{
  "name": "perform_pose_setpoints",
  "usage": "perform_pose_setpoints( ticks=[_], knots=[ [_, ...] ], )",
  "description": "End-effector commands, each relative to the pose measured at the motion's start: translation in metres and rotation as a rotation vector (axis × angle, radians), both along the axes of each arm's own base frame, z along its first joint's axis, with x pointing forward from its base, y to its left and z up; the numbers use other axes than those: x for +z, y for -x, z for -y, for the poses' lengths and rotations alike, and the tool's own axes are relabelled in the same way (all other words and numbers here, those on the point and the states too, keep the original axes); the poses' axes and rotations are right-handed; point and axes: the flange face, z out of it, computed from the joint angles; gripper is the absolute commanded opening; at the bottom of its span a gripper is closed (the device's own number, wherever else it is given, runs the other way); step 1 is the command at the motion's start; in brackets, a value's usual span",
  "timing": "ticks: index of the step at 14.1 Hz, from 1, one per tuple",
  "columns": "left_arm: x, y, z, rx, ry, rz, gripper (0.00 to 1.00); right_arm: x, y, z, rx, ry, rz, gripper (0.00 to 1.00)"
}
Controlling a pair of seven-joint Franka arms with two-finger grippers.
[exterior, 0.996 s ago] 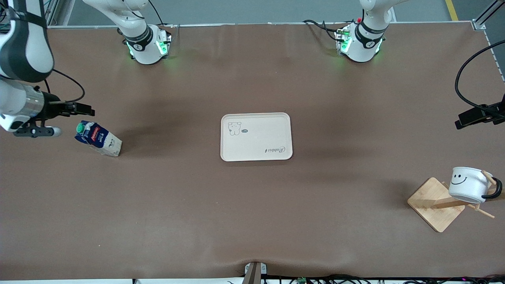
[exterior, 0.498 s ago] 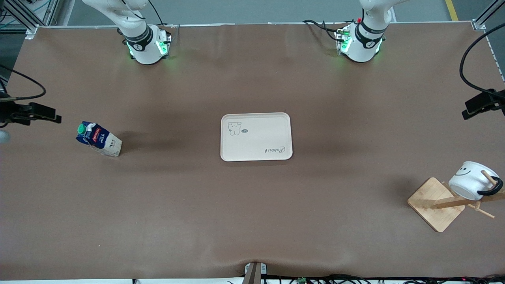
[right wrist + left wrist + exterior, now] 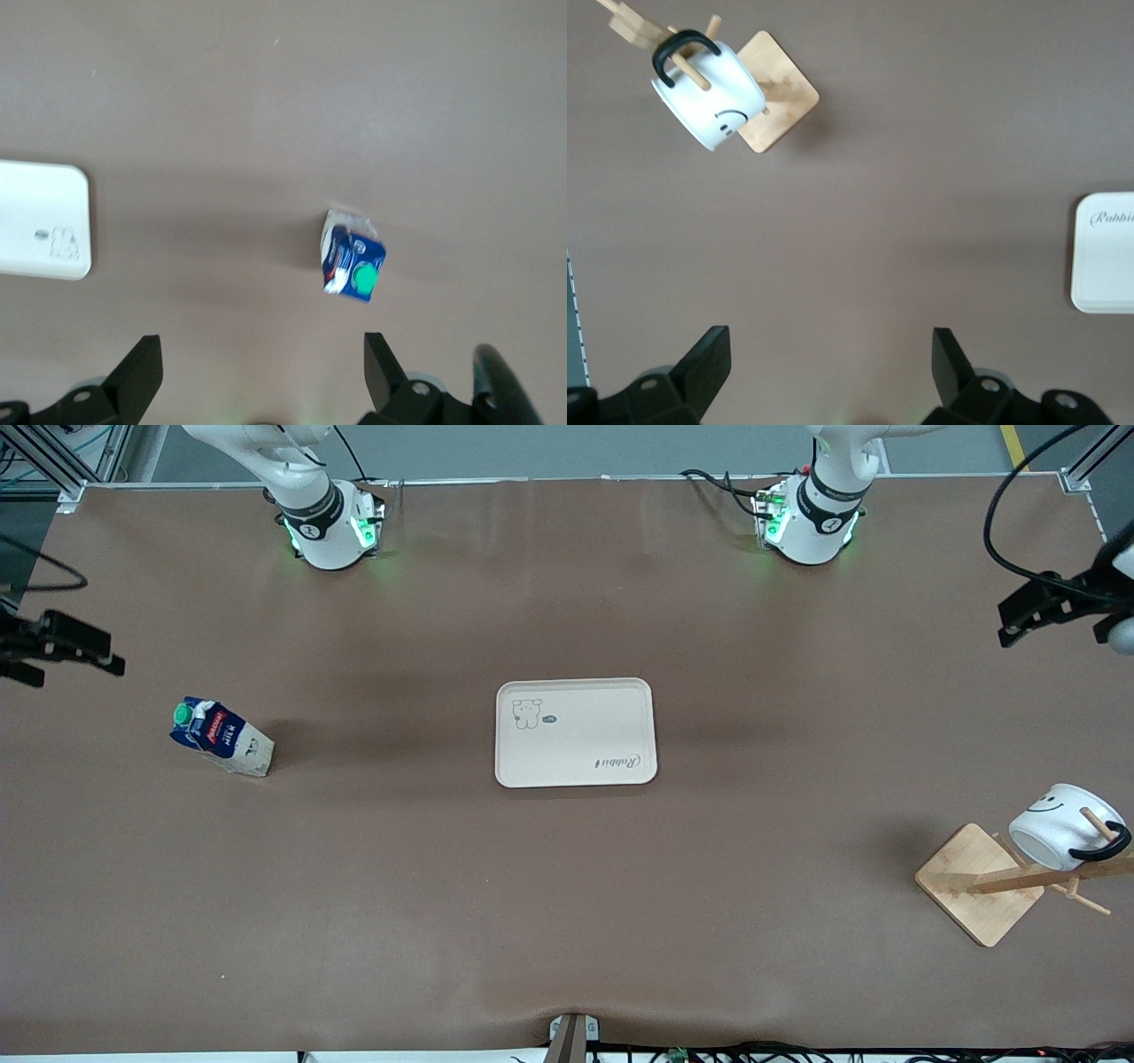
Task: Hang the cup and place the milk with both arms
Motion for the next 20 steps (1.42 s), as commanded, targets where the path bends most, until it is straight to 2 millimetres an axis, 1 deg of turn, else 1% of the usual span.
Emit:
perform_pose_setpoints(
  ticks=[1, 3, 4, 5, 6, 8, 10, 13, 15, 16, 20],
  knots=[
    [0.003, 0.017, -0.008, 0.000, 0.036, 0.000, 1.00, -0.009, 0.040, 0.019, -0.038, 0.019, 0.010, 1.00],
    [0.002, 0.016, -0.009, -0.006, 0.038, -0.005, 1.00, -0.014, 0.058, 0.022, -0.044, 0.018, 0.028, 1.00],
    [0.003, 0.016, -0.008, -0.007, 0.038, -0.005, 1.00, -0.014, 0.061, 0.021, -0.044, 0.018, 0.019, 1.00],
    [0.001, 0.016, -0.007, -0.010, 0.037, -0.011, 1.00, -0.010, 0.058, 0.019, -0.038, 0.020, 0.030, 1.00],
    [0.001, 0.016, -0.009, -0.007, 0.037, -0.016, 1.00, 0.003, 0.056, 0.018, -0.029, 0.026, 0.056, 1.00],
    [0.000, 0.014, -0.006, -0.010, 0.038, -0.016, 1.00, 0.005, 0.050, 0.020, -0.029, 0.034, 0.063, 1.00],
    [-0.003, 0.013, -0.007, -0.007, 0.038, -0.022, 1.00, 0.011, 0.050, 0.015, -0.021, 0.050, 0.073, 1.00],
    [0.001, 0.015, -0.009, -0.005, 0.038, -0.014, 1.00, 0.012, 0.050, 0.005, -0.001, 0.050, 0.077, 1.00],
    [0.002, 0.016, -0.010, -0.005, 0.038, -0.014, 1.00, 0.010, 0.049, 0.008, -0.002, 0.067, 0.072, 1.00],
    [0.000, 0.017, -0.010, -0.004, 0.035, -0.031, 1.00, 0.009, 0.049, 0.009, -0.002, 0.069, 0.070, 1.00],
    [0.001, 0.019, -0.007, -0.009, 0.036, -0.036, 1.00, 0.010, 0.050, 0.007, -0.005, 0.069, 0.070, 1.00]
  ],
)
